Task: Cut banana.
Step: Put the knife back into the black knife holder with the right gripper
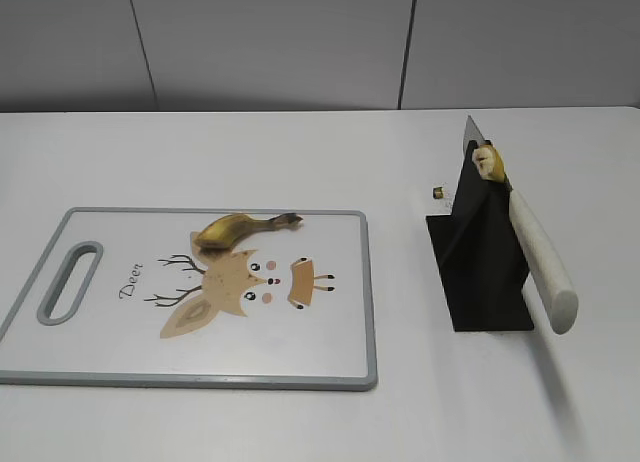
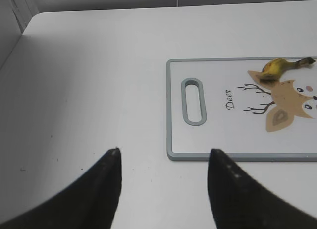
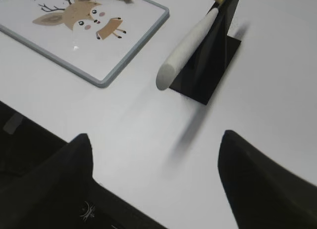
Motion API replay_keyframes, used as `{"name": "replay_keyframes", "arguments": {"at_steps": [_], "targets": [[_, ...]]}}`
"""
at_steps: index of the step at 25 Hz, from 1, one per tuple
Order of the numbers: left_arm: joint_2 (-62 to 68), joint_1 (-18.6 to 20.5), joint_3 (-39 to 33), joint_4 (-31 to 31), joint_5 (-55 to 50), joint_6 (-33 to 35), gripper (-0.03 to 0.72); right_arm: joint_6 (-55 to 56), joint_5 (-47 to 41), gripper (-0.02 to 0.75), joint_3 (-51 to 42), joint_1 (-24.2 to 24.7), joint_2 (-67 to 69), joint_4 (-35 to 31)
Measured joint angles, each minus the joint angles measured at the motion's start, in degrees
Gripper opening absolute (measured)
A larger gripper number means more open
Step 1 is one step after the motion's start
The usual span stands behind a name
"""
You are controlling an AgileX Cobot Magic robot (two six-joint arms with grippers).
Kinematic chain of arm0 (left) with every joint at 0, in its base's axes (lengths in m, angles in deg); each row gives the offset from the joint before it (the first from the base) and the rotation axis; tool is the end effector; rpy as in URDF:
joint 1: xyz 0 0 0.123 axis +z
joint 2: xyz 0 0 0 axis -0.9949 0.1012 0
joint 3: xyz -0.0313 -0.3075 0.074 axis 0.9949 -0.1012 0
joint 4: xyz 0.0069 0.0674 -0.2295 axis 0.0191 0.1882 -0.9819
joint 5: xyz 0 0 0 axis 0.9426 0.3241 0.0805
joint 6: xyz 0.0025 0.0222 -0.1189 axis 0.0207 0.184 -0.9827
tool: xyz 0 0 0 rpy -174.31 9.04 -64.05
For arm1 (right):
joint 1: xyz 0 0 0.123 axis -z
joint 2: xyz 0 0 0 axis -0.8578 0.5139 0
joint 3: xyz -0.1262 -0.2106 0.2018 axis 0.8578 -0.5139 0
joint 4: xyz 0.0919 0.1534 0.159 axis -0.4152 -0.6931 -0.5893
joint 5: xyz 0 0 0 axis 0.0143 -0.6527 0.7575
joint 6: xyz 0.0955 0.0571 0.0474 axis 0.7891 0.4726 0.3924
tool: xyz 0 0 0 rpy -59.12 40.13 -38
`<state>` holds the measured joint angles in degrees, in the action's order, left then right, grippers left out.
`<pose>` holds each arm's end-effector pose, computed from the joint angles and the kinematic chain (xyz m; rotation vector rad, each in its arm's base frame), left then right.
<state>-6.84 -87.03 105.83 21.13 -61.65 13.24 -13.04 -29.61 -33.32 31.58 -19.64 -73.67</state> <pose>-0.0241 -0.0064 0.2534 0.1829 2.0554 -0.0391 0.0069 0.0116 0.2739 -0.5714 2.1181 0.3269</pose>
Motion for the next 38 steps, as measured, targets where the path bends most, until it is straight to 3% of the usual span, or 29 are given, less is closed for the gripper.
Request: {"name": "replay_keyframes", "arguments": {"at_steps": [18,30,33,38], "targets": [[0.0,0.0,0.0,-0.01,0.04,0.0,0.542,-0.11,-2.8,0.593,-1.48,1.0,-13.13,-0.22],[0.0,0.0,0.0,-0.09,0.04,0.0,0.542,-0.11,-2.8,0.592,-1.48,20.1,-13.13,-0.28],[0.0,0.0,0.0,-0.09,-0.01,0.0,0.542,-0.11,-2.8,0.592,-1.48,22.75,-13.13,-0.29],[0.0,0.0,0.0,-0.09,-0.01,0.0,0.542,-0.11,-2.8,0.592,-1.48,23.21,-13.13,-0.29]]}}
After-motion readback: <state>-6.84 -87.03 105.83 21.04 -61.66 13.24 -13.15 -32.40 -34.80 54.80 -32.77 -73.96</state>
